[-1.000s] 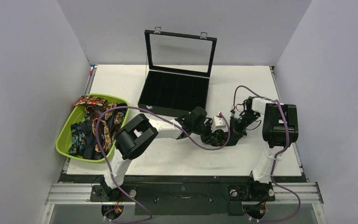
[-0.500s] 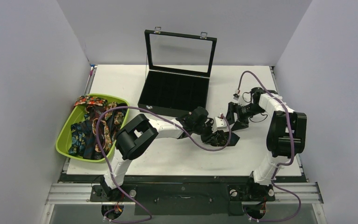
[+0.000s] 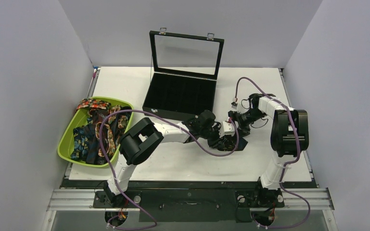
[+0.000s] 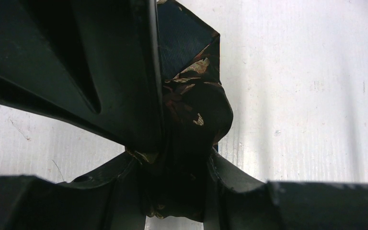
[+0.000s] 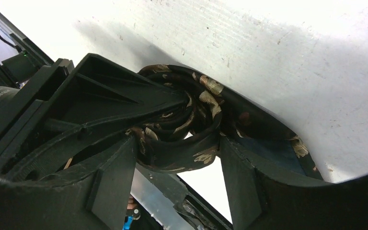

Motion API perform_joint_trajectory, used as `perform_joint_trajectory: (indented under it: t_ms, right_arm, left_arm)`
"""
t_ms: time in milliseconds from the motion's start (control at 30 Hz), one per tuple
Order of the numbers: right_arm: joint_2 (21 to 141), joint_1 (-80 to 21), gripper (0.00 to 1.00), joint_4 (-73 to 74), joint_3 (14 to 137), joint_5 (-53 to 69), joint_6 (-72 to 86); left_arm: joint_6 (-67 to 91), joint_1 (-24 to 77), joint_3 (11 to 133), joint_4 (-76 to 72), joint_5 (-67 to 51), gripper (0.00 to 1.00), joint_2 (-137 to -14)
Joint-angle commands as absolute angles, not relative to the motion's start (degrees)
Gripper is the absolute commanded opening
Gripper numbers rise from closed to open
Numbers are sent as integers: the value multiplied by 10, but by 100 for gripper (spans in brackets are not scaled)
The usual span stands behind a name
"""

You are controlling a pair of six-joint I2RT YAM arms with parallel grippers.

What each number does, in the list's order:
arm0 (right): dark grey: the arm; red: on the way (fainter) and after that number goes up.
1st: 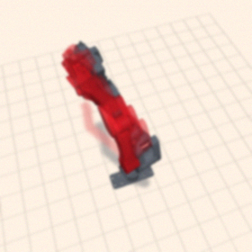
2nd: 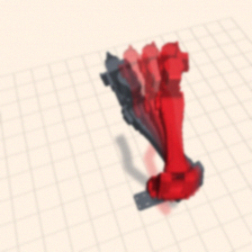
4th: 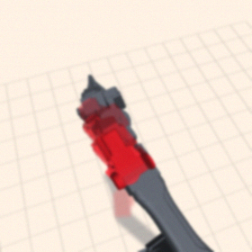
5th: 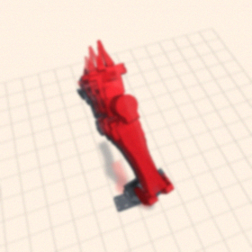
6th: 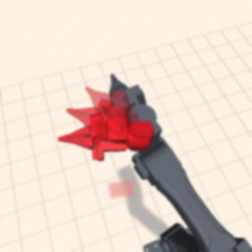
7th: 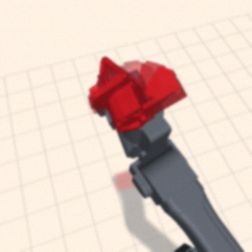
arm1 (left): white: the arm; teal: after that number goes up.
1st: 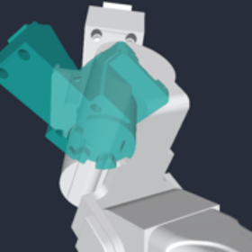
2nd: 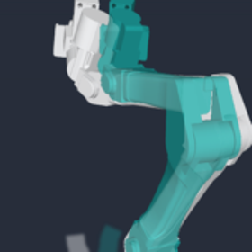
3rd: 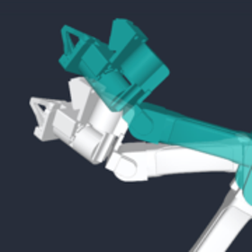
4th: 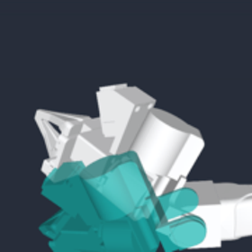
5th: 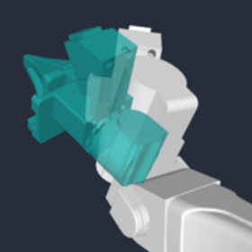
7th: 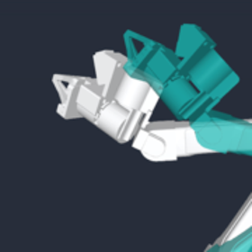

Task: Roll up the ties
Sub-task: Roll the tie at the center of the board.

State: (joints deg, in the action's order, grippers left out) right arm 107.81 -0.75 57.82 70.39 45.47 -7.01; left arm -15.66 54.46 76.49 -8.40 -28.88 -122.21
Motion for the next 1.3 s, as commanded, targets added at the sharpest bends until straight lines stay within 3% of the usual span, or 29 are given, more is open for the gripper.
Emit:
perform_joint_trajectory:
  t_ms: [0, 233, 367, 467, 567, 667, 733, 767, 833, 867, 900, 1000, 1267]
  right_arm:
    - [1062, 16, 61, 633, 701, 480, -124]
    - [1066, 7, 65, 671, 709, 522, -168]
    - [1087, -9, 46, 653, 716, 499, -159]
    - [1099, -9, 26, 630, 728, 484, -142]
    - [1105, -3, 22, 626, 740, 475, -136]
    - [1107, -2, 34, 621, 744, 472, -130]
    - [1110, -2, 34, 617, 745, 474, -127]
    - [1113, -2, 31, 616, 743, 474, -126]
    - [1116, -2, 12, 614, 738, 468, -127]
    - [1117, -2, 1, 612, 736, 457, -127]
    - [1118, -2, 0, 609, 730, 451, -126]
    - [1125, 6, 0, 607, 717, 424, -125]
    - [1137, 26, 0, 607, 706, 369, -121]
  left_arm:
    - [-172, 543, 759, -1, -254, 14, -1249]
    - [-172, 543, 760, -4, -257, 14, -1251]
    - [-176, 543, 760, -4, -260, 14, -1249]
    - [-182, 543, 756, -4, -263, 14, -1247]
    - [-188, 543, 753, -6, -267, 15, -1244]
    - [-191, 544, 748, -10, -273, 15, -1244]
    - [-192, 543, 749, -12, -276, 15, -1245]
    - [-192, 544, 749, -12, -276, 15, -1245]
    - [-192, 543, 751, -13, -278, 17, -1245]
    - [-192, 543, 751, -16, -280, 19, -1244]
    - [-192, 543, 748, -19, -283, 20, -1243]
    - [-187, 541, 734, -52, -288, 42, -1234]
    - [-151, 528, 695, -187, -306, 56, -1203]
